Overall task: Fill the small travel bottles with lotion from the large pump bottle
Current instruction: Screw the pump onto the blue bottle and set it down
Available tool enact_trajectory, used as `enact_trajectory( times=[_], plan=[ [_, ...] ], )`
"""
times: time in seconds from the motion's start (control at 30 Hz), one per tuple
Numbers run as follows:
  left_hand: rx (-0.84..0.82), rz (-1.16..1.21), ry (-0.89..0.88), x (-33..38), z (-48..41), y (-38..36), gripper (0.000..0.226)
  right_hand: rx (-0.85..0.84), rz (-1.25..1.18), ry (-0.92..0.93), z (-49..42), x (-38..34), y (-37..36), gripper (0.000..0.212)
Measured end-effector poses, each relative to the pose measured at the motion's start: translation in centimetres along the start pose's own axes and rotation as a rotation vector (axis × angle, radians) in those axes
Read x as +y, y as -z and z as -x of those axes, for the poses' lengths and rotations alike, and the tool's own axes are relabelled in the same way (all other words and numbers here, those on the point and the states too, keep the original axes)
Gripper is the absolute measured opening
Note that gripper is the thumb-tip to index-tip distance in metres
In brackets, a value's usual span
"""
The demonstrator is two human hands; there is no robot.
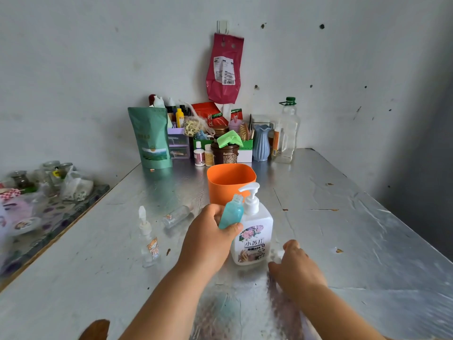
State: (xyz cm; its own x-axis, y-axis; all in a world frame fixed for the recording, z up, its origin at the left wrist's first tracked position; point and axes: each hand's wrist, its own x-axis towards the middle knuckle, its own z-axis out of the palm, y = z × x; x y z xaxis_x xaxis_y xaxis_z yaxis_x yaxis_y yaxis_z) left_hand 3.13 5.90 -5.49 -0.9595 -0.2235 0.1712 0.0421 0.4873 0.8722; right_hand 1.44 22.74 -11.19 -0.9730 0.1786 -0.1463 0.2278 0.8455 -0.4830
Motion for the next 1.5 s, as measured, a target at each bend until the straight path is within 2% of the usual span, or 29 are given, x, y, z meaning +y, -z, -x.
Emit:
enact_trajectory(
  times=[0.13, 0.2, 0.27, 0.3, 0.47, 0.53, 0.67, 0.8, 0.93, 1.27, 1.5],
  plan=[
    [0.000, 0.010, -0.003, -0.2, 0.2, 0.0, 0.024, -0.028, -0.150, -0.027, -0.5, 0.5, 0.3, 0.037],
    [0.001, 0.020, -0.002, -0.3, 0.2, 0.0, 0.025, -0.010, -0.281, 0.003, -0.7, 0.7, 0.6, 0.004],
    [0.000, 0.025, 0.000, -0.3, 0.2, 0.0, 0.025, 0.002, -0.444, 0.018, -1.2, 1.1, 0.9, 0.024],
    [0.001, 0.026, 0.000, -0.2, 0.1, 0.0, 0.025, -0.011, -0.545, 0.006, -1.2, 1.2, 1.3, 0.026],
    [-0.007, 0.040, -0.013, -0.1, 0.1, -0.1, 0.024, -0.076, -1.049, 0.034, -0.5, 0.5, 4.4, 0.021],
    [-0.018, 0.062, -0.009, -0.4, 0.1, 0.0, 0.025, -0.081, -1.250, 0.076, 0.2, -0.6, 5.7, 0.012],
    [-0.026, 0.125, 0.018, -1.3, 0.3, 0.4, 0.028, -0.061, -1.430, 0.249, 1.8, -3.5, 7.7, 0.007],
    [-0.033, 0.158, 0.025, -2.6, 0.6, 1.3, 0.031, -0.012, -1.357, 0.449, 3.3, -6.6, 8.6, 0.008],
    [-0.066, 0.140, 0.013, -3.8, 1.4, 2.6, 0.034, 0.061, -1.129, 0.553, 4.4, -9.3, 7.7, 0.008],
    [-0.162, 0.212, 0.028, -6.7, 2.6, 4.8, 0.032, -0.051, -0.796, 0.572, 5.0, -11.3, 2.4, 0.012],
    [-0.184, 0.141, 0.059, -8.6, 3.0, 4.5, 0.033, -0.080, -0.544, 0.550, 4.6, -10.1, -1.3, 0.016]
  ],
)
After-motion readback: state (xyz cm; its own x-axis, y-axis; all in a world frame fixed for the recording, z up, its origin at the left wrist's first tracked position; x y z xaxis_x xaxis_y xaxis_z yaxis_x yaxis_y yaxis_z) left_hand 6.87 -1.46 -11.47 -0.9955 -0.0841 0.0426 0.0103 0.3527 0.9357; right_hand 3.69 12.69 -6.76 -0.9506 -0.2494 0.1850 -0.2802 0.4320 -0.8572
